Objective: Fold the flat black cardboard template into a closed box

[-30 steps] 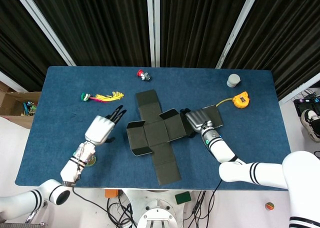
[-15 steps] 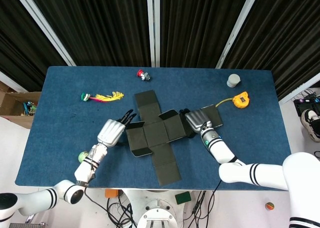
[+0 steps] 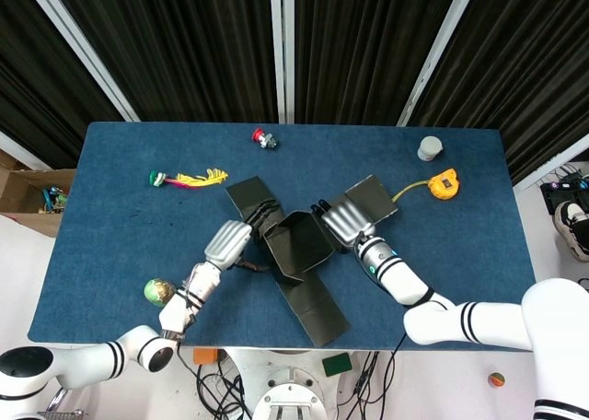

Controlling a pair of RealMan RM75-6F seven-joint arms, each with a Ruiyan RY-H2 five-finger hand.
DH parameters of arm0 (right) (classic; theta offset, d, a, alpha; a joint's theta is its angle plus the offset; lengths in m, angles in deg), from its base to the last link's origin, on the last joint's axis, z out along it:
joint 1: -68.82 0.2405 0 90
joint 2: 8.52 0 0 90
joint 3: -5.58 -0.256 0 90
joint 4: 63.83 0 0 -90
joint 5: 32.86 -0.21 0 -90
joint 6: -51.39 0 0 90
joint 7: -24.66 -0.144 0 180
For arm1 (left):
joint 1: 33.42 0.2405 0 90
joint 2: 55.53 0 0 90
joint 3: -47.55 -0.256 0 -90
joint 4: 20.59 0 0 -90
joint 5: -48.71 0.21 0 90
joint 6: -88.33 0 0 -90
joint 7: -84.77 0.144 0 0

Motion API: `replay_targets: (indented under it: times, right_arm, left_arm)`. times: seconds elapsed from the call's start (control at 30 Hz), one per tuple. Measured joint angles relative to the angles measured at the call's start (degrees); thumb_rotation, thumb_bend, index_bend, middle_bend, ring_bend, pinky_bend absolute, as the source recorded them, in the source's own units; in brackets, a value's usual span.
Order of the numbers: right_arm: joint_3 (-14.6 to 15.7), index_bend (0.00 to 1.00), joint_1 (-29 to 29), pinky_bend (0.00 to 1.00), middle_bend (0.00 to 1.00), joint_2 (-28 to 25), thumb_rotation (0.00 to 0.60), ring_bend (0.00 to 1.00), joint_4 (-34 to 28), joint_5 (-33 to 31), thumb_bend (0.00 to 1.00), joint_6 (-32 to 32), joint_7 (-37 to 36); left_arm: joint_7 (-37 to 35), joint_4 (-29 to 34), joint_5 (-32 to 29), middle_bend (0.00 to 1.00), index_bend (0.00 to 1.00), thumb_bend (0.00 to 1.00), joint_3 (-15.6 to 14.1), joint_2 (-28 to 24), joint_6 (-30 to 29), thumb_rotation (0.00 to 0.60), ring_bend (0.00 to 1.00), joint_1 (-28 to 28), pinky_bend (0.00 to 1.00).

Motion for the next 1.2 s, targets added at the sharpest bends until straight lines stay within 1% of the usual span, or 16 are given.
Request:
replay_targets:
  times: [0.13,0.3,0.53,0.7,0.87,1.2]
  right_arm:
    - [0.67,0.37,0.91,1.00,0.37,-1.06,0.600,0.69,-0.67,4.33,0.36,0.34,2.35]
    - [1.42,0.38,2.19,1.00,0.37,-1.84,0.600,0.69,-0.84,8.53,0.37,1.92,4.86]
    - [1.91,0.39,2.87,1.00,0.38,-2.23,0.600,0.69,-0.38,13.26,0.37,3.78,5.06]
    - [2.05,0.39,2.98,1.00,0.38,-2.52,0.600,0.69,0.20,17.61,0.37,4.65,3.85]
    - [2.02,0.39,3.30,1.00,0.38,-2.68,0.600,0.69,1.06,21.92,0.37,5.67,2.03]
    - [1.97,0.40,4.16,1.00,0.38,-2.67,0.600,0.69,3.27,33.16,0.37,6.49,-3.18]
  left_arm:
    - [-4.83,1.93,-1.77,0.00,0.00,0.04,0.18,-1.73,3.41,0.600,0.46,-0.75,0.87]
    - [-7.87,2.83,-3.21,0.00,0.00,0.04,-0.04,-3.15,5.45,0.600,0.46,-1.15,0.87]
    - [-12.07,3.81,-4.01,0.00,0.00,0.04,-1.37,-4.72,7.39,0.600,0.45,-0.88,0.87]
    - [-16.55,4.47,-3.64,0.00,0.00,0.04,-2.43,-5.98,8.62,0.600,0.45,-0.61,0.87]
    - [-23.98,4.78,-1.90,0.00,0.00,0.04,-4.03,-7.36,10.22,0.600,0.45,-0.62,0.87]
    - [-38.76,3.79,2.20,0.00,0.00,0.04,-6.68,-8.23,11.80,0.600,0.45,-1.42,0.87]
